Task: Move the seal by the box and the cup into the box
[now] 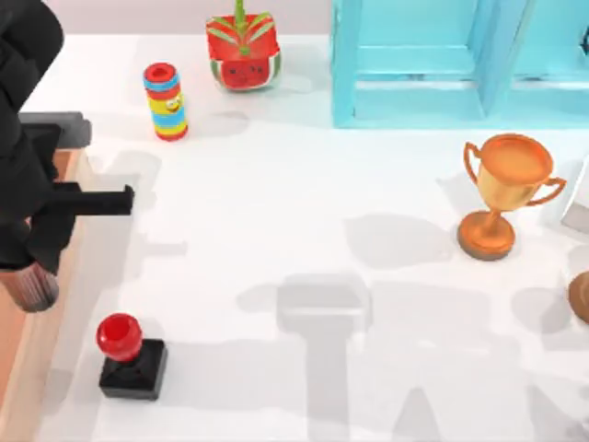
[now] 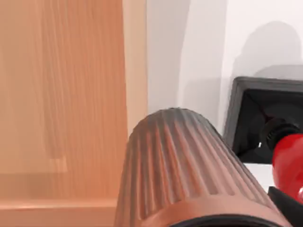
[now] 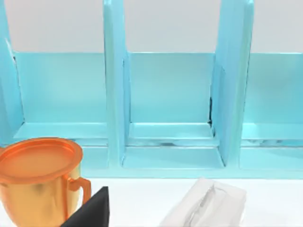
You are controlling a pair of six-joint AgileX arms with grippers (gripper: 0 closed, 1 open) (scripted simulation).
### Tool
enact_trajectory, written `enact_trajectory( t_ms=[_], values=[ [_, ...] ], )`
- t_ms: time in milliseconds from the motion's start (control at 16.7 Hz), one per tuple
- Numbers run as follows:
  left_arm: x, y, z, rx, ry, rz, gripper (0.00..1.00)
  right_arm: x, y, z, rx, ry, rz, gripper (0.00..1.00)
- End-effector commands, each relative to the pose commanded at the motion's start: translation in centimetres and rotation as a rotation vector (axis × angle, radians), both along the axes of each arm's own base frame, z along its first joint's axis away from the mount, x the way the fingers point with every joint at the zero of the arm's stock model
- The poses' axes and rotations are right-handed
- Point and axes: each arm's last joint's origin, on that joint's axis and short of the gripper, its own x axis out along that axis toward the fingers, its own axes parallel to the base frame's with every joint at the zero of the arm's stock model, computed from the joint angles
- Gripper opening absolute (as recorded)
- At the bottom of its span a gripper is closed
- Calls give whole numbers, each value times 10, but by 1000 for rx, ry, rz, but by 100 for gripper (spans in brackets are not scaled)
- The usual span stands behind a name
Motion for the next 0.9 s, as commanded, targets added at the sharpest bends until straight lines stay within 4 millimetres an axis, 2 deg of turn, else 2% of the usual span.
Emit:
enact_trajectory(
  t_ms=[180, 360, 540, 900],
  values=[
    [-13, 74, -3, -14, -7, 1, 0, 0, 0, 0, 0, 0, 0, 100],
    [-36, 120, -6, -29, -23, 0, 0, 0, 0, 0, 0, 0, 0, 100],
    [-52, 140, -8, -38, -42, -1, 0, 0, 0, 0, 0, 0, 0, 100],
    [-54, 143, -9, -38, -41, -5, 0, 0, 0, 0, 0, 0, 0, 100]
  ],
)
